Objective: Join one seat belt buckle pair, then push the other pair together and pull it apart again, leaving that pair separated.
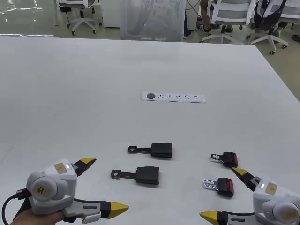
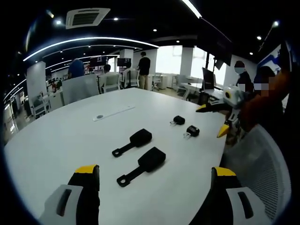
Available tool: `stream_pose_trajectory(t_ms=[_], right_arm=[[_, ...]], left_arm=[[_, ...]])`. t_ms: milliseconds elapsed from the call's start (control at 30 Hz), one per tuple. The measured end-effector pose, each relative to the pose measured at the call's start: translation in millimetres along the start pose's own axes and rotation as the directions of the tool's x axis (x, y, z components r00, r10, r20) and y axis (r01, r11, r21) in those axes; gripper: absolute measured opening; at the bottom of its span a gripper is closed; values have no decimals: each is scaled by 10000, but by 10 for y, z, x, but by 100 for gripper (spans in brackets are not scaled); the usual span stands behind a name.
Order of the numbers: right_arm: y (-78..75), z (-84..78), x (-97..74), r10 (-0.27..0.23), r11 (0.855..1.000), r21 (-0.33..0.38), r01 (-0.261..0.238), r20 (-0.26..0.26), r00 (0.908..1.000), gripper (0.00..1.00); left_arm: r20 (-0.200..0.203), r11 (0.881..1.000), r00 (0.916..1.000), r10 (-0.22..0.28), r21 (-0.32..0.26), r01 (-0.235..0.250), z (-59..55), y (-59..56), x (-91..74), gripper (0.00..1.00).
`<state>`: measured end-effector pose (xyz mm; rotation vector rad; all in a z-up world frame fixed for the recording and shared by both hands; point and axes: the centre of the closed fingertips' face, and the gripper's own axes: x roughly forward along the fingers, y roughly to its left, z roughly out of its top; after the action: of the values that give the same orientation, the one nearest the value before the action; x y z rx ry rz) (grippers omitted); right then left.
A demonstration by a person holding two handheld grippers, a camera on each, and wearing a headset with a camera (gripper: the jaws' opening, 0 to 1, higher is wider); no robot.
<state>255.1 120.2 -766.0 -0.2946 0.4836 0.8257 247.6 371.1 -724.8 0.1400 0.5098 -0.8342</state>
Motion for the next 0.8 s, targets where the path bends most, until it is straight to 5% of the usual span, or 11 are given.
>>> stream_pose_trajectory(t_ms=[800], right_arm=[[-10,-34,6,136,9999,66,-135,-147,9998,99]], left_arm=[[-56,10000,10000,29,25,-29,-5,19,16,100]])
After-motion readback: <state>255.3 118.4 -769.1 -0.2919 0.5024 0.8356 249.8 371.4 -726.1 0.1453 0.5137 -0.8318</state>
